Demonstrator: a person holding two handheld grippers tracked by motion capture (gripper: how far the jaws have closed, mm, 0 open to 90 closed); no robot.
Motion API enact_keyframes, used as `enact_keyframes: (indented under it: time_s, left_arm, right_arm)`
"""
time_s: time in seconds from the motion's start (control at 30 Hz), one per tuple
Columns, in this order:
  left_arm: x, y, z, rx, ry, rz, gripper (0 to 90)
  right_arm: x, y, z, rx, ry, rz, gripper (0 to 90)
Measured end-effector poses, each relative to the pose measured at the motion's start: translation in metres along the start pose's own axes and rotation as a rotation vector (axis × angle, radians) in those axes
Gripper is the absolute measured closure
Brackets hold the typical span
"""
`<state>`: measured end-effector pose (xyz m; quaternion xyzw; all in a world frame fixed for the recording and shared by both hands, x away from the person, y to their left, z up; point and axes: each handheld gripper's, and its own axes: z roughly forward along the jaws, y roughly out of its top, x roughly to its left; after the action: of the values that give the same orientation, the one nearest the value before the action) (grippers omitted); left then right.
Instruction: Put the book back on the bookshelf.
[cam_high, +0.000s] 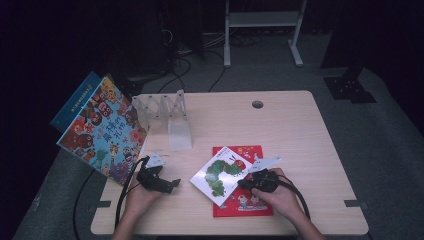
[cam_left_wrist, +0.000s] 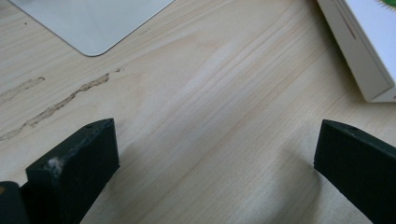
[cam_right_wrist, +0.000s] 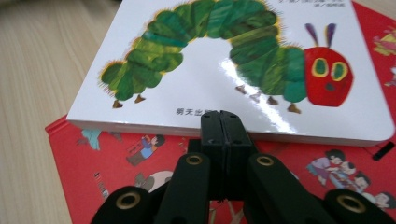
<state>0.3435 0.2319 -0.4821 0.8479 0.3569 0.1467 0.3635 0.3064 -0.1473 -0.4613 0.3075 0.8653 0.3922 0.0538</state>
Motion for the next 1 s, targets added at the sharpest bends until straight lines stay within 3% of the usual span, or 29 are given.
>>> enact_keyframes:
  time_s: [0.23,0.33,0.63,0.73,1.0]
  left_arm:
    - [-0.001,0.009,-0.002,-0.005,-0.053,-0.013,0.0]
    - [-0.005,0.014,-0.002,-0.030,-0.099,-0.026,0.0]
    - [-0.023,0.037,0.007,-0.015,-0.224,-0.028,0.0]
    - [-0.031,0.042,0.014,0.019,-0.243,-0.016,0.0]
    - [-0.044,0.050,0.027,0.076,-0.277,0.000,0.0]
  right_arm:
    - [0.002,0.000,0.005,-0.013,-0.010,0.005,89.1]
    - [0.002,0.003,0.010,-0.015,-0.022,0.006,89.0]
    - [0.000,0.006,0.015,-0.013,-0.013,-0.018,86.4]
    - [0.003,0.005,0.015,-0.014,-0.018,-0.041,82.4]
    - [0.005,0.005,0.015,-0.014,-0.042,-0.073,83.8]
